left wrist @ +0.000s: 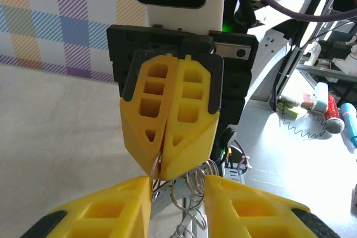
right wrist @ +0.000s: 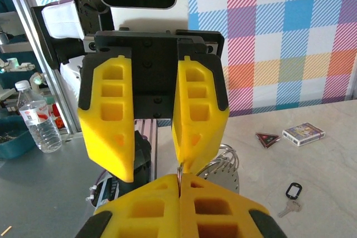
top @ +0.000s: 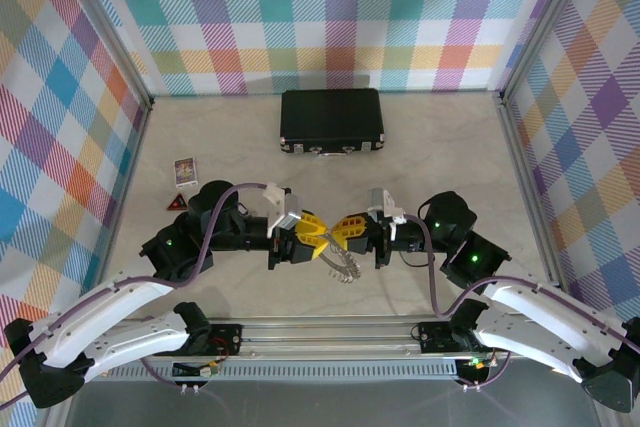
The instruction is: Put the keys on the keyring
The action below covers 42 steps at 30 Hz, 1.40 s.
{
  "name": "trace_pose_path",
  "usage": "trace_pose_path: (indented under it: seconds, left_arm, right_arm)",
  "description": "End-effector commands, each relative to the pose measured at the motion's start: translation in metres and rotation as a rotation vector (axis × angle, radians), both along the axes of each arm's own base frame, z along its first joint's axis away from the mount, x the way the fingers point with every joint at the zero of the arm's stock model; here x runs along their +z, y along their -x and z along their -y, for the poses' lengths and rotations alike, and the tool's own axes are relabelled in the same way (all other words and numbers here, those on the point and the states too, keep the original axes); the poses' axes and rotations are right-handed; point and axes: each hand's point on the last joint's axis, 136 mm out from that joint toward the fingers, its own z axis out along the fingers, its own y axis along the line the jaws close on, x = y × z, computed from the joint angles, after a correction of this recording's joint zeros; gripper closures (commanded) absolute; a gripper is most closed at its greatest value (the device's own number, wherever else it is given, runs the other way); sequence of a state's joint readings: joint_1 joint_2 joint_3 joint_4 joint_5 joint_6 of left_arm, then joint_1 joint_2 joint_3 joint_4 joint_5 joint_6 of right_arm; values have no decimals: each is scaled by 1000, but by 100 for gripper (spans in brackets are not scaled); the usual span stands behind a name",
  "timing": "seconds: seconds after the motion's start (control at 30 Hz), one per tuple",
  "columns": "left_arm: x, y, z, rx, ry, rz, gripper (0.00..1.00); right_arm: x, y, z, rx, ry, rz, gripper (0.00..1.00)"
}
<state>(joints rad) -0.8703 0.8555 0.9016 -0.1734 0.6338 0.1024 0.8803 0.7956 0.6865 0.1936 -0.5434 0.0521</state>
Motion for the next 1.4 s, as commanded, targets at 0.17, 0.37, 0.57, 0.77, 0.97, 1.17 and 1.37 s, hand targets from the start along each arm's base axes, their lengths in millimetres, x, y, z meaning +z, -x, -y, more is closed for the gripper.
trace_pose_path:
  seconds: [0.17, 0.37, 0.57, 0.77, 0.97, 1.17, 1.37]
  left_arm:
    - [16, -3, -3, 27, 22, 47, 68]
    - [16, -6, 3, 18, 23, 44, 74]
    - [13, -6, 5, 13, 15, 40, 85]
    - [13, -4, 5, 0, 12, 39, 100]
    - [14, -2, 6, -16, 13, 39, 100]
    - [16, -3, 3, 2, 20, 51, 100]
    - [14, -4, -1, 20, 10, 57, 100]
  right_arm:
    - [21, 12, 0, 50, -46, 49, 100]
    - [22, 11, 1, 46, -50, 52, 100]
    - [22, 10, 0, 45, -48, 51, 100]
    - [24, 9, 0, 39, -54, 56, 100]
    - [23, 9, 0, 36, -47, 53, 100]
    - [16, 7, 4, 9, -12, 44, 69]
    - [11, 5, 19, -70, 25, 53, 54]
